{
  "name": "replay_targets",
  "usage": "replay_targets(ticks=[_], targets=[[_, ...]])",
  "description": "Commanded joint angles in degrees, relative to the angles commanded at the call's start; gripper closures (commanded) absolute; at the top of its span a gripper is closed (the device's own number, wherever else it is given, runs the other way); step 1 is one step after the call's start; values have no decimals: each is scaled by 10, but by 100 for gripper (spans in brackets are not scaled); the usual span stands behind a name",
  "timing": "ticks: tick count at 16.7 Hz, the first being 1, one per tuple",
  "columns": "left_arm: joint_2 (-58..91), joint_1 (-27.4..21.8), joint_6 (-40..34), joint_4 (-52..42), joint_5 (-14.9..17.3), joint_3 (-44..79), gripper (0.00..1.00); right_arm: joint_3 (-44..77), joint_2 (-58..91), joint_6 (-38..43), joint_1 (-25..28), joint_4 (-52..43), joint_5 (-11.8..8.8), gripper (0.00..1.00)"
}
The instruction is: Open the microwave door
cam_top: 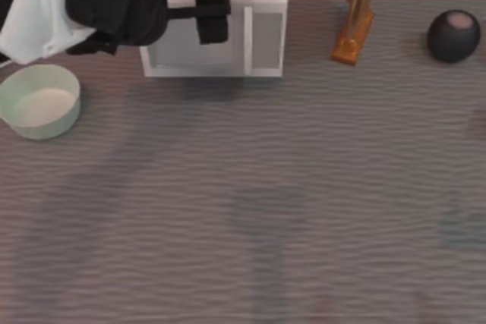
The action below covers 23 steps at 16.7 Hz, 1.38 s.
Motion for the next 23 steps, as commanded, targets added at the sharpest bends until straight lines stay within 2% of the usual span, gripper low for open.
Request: replay_targets(ticks=[5,9,16,23], targets=[[184,-62,-55,-50,-36,165,0,0,0,0,0,0,0,0],[241,-82,-74,-63,-48,223,0,0,0,0,0,0,0,0],[249,-77,-70,-56,-45,229,0,0,0,0,0,0,0,0],[367,-46,-41,10,-25,288,0,0,0,0,0,0,0,0]])
